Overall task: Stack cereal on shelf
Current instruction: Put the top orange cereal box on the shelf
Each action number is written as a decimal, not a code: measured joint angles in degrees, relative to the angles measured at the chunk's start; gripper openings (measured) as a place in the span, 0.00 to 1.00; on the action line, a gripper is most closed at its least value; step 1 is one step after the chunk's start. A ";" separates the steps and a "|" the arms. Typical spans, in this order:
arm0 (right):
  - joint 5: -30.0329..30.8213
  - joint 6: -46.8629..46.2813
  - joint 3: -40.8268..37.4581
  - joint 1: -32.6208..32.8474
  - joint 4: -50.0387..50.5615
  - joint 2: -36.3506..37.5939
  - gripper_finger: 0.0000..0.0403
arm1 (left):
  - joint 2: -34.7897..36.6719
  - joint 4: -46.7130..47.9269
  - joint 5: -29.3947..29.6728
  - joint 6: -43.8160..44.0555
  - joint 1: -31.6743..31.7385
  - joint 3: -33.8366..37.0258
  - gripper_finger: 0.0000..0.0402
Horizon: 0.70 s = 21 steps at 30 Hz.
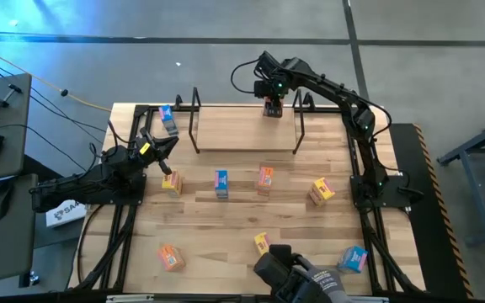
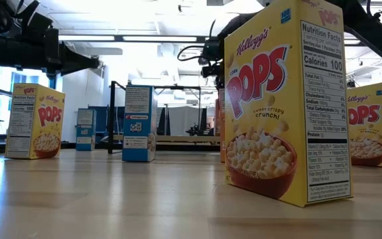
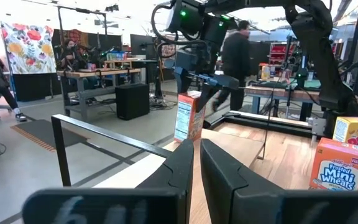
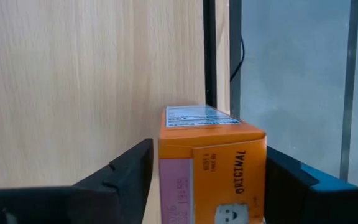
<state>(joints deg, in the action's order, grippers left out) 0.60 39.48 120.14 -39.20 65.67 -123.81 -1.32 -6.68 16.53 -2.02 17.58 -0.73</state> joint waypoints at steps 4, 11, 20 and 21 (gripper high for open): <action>0.01 0.07 0.00 0.00 0.02 0.00 0.62 | 0.00 0.00 -0.07 0.10 0.02 0.00 0.05; -0.85 0.96 0.00 -0.02 0.04 0.00 0.62 | 0.00 -0.02 -0.09 0.37 0.00 0.00 0.05; -1.03 1.07 2.25 -0.02 1.49 -0.07 0.62 | 0.00 -0.07 -0.11 1.10 0.02 0.00 0.05; -1.07 1.07 3.07 -0.02 1.93 -0.07 0.62 | 0.00 -0.07 -0.10 1.37 0.01 0.00 0.05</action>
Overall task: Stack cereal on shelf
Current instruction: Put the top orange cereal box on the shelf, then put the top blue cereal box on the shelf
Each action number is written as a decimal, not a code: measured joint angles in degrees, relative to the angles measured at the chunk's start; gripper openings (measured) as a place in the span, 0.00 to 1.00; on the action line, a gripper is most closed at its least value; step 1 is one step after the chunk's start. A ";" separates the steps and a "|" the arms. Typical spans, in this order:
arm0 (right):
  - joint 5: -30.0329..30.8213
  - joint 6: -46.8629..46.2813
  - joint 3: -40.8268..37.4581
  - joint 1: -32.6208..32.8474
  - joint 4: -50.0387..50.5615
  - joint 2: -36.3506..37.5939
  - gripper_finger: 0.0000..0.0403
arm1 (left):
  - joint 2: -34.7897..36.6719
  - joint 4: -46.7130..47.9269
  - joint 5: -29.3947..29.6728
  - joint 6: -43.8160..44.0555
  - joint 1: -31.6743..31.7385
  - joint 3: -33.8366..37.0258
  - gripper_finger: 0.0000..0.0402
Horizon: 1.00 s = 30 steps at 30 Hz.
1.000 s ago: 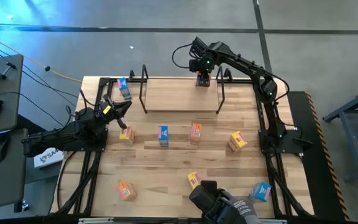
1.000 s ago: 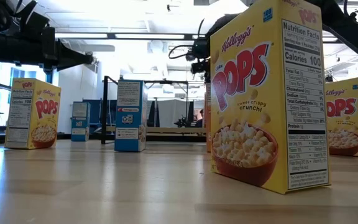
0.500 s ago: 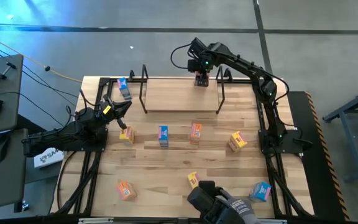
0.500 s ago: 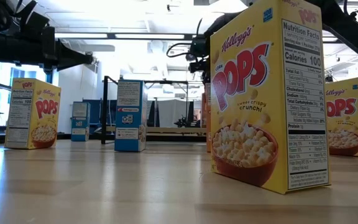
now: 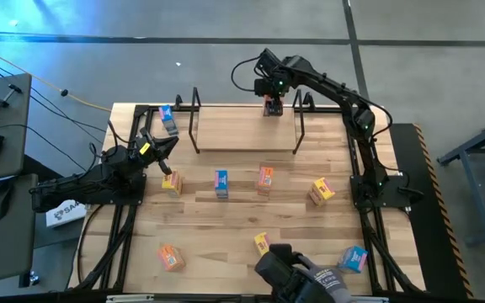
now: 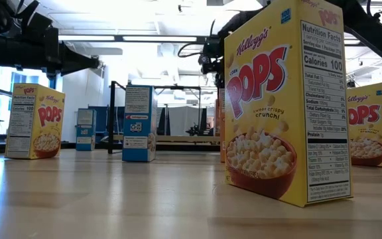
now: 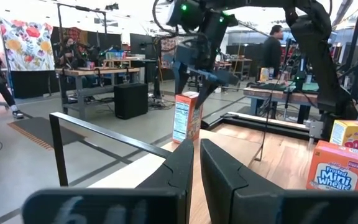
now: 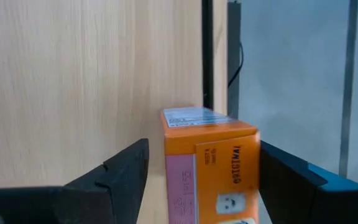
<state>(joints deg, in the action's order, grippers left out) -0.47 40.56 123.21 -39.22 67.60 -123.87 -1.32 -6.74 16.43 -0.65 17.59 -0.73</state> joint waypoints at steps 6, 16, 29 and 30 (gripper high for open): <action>0.00 -0.64 5.69 0.00 3.15 0.00 0.62 | -0.02 0.00 -0.01 0.05 -0.01 0.00 0.05; 3.11 -12.76 8.00 3.90 17.01 8.43 0.45 | -0.02 0.01 -0.31 1.04 -0.01 0.00 0.05; -9.05 -23.37 -28.89 13.62 -8.90 35.99 0.04 | 0.00 0.04 -0.90 1.17 0.02 0.00 0.05; -8.89 -24.88 -34.16 14.89 -14.64 39.20 0.04 | -0.02 0.04 -0.90 1.75 0.02 0.00 0.05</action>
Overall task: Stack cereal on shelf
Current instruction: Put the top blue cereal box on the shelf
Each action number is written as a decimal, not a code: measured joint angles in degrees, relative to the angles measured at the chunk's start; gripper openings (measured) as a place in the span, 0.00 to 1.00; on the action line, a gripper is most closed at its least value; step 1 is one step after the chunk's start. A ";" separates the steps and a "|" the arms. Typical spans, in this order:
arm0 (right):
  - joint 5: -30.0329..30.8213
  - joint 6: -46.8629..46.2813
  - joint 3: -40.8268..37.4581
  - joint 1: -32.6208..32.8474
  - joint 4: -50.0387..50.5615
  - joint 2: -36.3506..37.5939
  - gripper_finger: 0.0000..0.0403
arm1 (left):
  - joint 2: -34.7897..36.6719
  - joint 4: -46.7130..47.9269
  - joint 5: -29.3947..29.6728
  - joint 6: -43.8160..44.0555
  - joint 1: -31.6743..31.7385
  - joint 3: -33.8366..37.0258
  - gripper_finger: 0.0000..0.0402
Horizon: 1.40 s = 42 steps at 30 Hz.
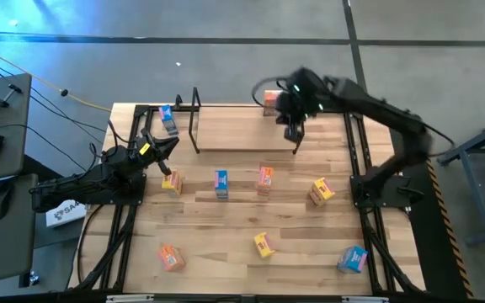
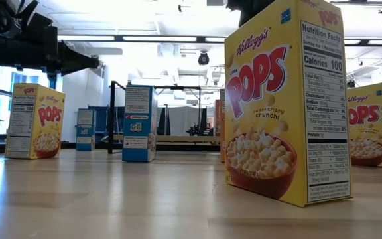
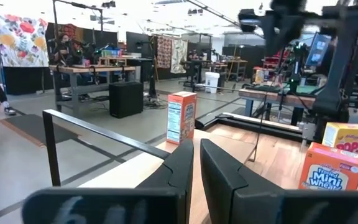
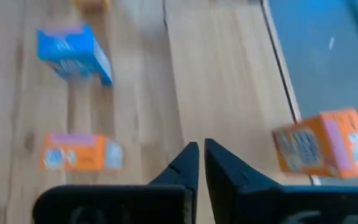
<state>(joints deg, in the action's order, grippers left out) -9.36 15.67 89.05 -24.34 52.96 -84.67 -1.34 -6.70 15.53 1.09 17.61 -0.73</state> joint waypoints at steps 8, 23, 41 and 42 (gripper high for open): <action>14.43 -8.75 -38.33 13.07 -50.18 20.24 0.01 | -0.01 -0.93 -6.16 1.69 0.00 0.00 0.05; 16.23 -3.17 -71.91 22.61 -108.17 27.03 0.00 | -5.04 -6.57 -12.35 10.21 0.00 -2.45 0.05; 16.89 -1.67 -82.48 22.86 -105.49 46.02 0.00 | -31.83 21.09 -5.91 8.65 4.64 -31.72 0.05; 16.89 -1.70 -82.48 22.88 -104.31 47.23 0.00 | -33.61 24.00 -5.88 8.76 5.97 -34.29 0.05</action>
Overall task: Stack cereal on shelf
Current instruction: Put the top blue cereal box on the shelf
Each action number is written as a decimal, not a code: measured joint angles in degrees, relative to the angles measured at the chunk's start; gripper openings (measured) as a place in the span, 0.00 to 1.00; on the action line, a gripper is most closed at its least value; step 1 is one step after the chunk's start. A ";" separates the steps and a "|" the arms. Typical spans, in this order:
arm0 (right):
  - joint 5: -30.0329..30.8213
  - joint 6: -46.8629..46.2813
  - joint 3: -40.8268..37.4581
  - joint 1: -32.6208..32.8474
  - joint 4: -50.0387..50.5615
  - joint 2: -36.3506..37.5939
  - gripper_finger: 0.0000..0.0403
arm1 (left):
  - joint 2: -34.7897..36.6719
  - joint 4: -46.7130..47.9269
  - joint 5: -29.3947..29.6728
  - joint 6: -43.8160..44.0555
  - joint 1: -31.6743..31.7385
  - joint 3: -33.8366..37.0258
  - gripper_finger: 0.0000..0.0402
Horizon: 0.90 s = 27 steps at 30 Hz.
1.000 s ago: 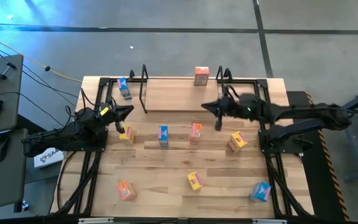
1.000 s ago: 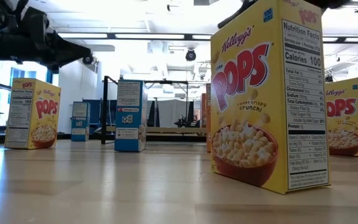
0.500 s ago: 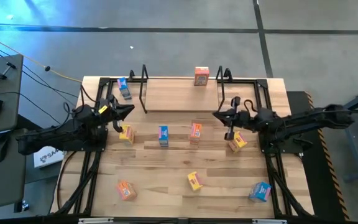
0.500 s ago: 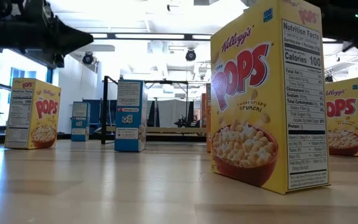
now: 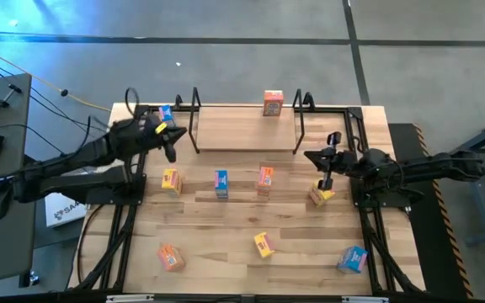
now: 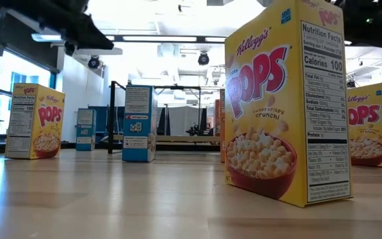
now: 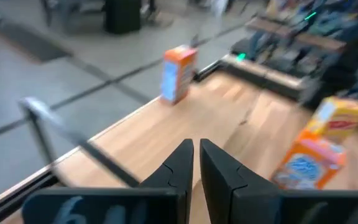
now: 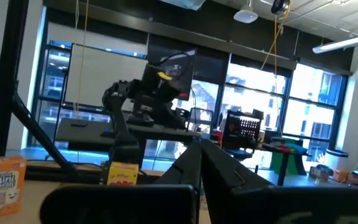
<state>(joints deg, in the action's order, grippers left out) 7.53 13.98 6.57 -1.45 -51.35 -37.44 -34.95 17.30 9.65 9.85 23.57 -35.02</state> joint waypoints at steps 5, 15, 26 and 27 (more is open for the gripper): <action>0.00 0.00 0.00 0.00 3.77 3.49 0.00 | -9.50 12.85 -1.02 0.04 7.99 -12.18 0.05; 0.03 -0.09 0.00 0.00 5.26 3.90 0.00 | -31.57 35.17 -5.11 -8.62 23.14 -33.42 0.09; 0.07 -0.20 0.04 0.00 5.58 3.77 0.00 | -45.86 50.27 -11.70 -2.09 38.99 -43.80 0.29; 0.07 -0.20 0.04 0.00 5.71 3.77 0.00 | -46.44 50.50 -12.32 -0.39 40.22 -43.80 0.31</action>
<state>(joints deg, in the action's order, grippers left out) 7.60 13.78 6.61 -1.45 -45.64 -33.67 -81.39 67.80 -2.67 9.46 63.79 -78.83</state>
